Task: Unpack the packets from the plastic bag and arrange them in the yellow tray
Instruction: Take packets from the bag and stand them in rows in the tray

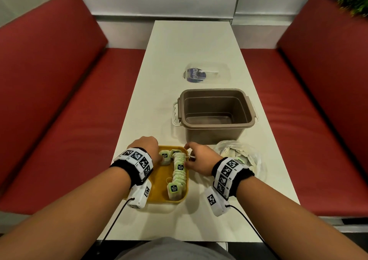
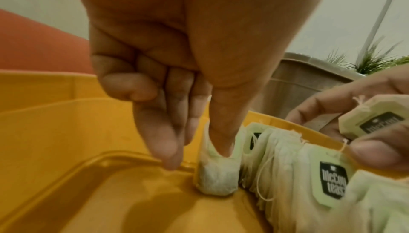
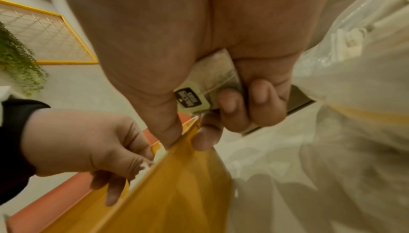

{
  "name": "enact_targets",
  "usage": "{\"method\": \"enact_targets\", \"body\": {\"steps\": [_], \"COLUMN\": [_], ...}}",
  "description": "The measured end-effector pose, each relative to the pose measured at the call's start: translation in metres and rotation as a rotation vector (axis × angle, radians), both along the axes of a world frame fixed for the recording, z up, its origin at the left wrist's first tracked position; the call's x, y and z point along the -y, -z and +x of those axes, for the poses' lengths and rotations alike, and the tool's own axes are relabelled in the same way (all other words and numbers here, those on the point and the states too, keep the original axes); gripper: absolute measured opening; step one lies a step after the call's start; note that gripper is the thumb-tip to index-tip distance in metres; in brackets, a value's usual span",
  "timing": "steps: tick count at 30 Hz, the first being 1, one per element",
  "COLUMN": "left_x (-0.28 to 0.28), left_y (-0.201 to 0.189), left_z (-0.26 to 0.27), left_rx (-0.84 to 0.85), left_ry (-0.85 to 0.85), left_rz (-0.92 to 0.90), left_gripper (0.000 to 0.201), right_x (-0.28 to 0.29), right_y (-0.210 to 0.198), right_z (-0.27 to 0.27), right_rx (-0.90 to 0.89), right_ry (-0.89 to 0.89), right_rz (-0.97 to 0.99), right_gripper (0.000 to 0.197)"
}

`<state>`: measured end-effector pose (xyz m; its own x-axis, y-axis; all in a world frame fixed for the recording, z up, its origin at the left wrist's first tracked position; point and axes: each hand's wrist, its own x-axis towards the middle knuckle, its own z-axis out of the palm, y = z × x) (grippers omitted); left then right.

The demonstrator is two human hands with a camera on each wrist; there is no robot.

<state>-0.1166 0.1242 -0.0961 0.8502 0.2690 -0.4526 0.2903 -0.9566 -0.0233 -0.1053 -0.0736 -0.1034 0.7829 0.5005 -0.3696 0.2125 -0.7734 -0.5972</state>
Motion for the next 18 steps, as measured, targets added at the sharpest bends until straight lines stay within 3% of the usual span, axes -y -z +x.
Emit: {"method": "enact_targets", "body": {"steps": [5,12,18], "left_x": [0.0,0.003,0.006], "left_y": [0.011,0.025,0.012], "left_z": [-0.002,0.007,0.005], "left_rx": [-0.096,-0.125,-0.123], "left_ry": [0.011,-0.012,0.045], "left_rz": [-0.044,-0.105,-0.059], "left_gripper": [0.042,0.013,0.026], "right_x": [0.003,0.005,0.005], "right_y": [0.003,0.004,0.001], "right_z": [0.001,0.004,0.006], "right_rx": [-0.028,-0.031,-0.012], "right_ry": [-0.004,-0.03,-0.034], "right_rz": [0.012,0.002,-0.025], "right_gripper": [0.052,0.055,0.05]}}
